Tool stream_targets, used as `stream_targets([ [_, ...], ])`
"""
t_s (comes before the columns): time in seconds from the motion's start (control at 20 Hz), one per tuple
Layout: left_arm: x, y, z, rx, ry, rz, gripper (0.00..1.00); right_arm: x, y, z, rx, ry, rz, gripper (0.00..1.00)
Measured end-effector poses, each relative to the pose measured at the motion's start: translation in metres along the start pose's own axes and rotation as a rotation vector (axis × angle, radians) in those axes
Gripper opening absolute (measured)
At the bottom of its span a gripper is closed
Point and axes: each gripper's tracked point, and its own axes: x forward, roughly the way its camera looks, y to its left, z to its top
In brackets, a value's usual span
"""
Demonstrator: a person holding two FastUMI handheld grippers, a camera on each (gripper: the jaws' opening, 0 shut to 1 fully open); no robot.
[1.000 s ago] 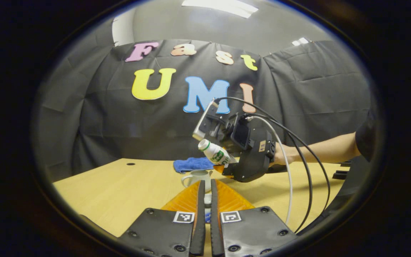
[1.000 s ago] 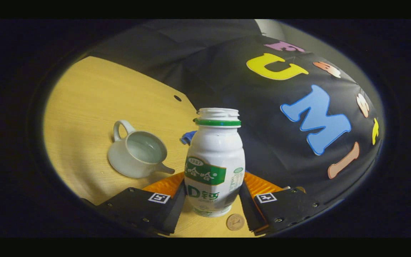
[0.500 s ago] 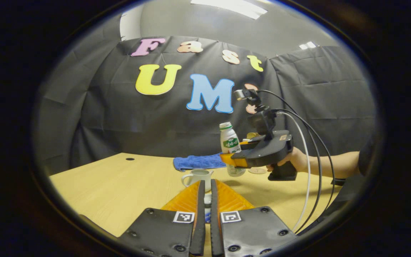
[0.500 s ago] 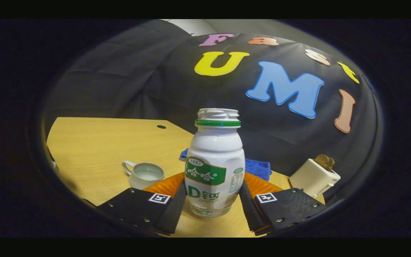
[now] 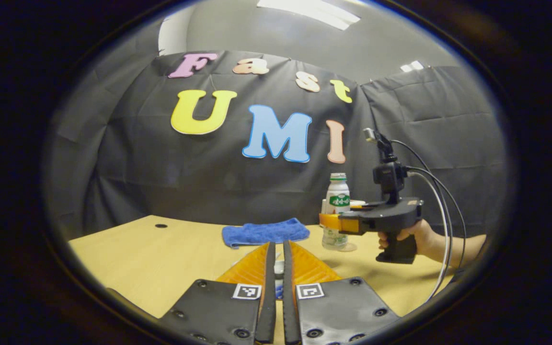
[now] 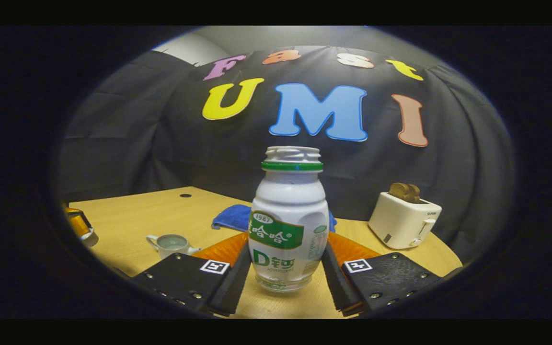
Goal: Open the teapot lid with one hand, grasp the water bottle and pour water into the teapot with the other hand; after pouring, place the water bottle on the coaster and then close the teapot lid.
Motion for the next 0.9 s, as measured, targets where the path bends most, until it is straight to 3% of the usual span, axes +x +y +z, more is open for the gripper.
stream_targets([
  [0.05, 0.015, 0.001, 0.003, 0.003, -0.002, 0.001, 0.17, 0.001, -0.007, -0.003, 0.011, -0.004, -0.009, 0.72],
  [0.35, 0.098, 0.021, 0.000, 0.053, 0.024, 0.033, 0.13, 0.000, -0.047, -0.025, 0.099, 0.021, -0.053, 0.72],
  [0.5, 0.127, 0.031, -0.024, 0.093, 0.066, 0.059, 0.16, -0.001, -0.076, -0.020, 0.128, 0.002, -0.117, 0.72],
  [0.7, 0.144, 0.043, -0.056, 0.126, 0.127, 0.086, 0.13, -0.002, -0.099, -0.018, 0.203, -0.001, -0.152, 0.72],
  [0.9, 0.150, 0.047, -0.066, 0.127, 0.157, 0.092, 0.17, 0.000, -0.107, -0.021, 0.218, 0.006, -0.172, 0.72],
])
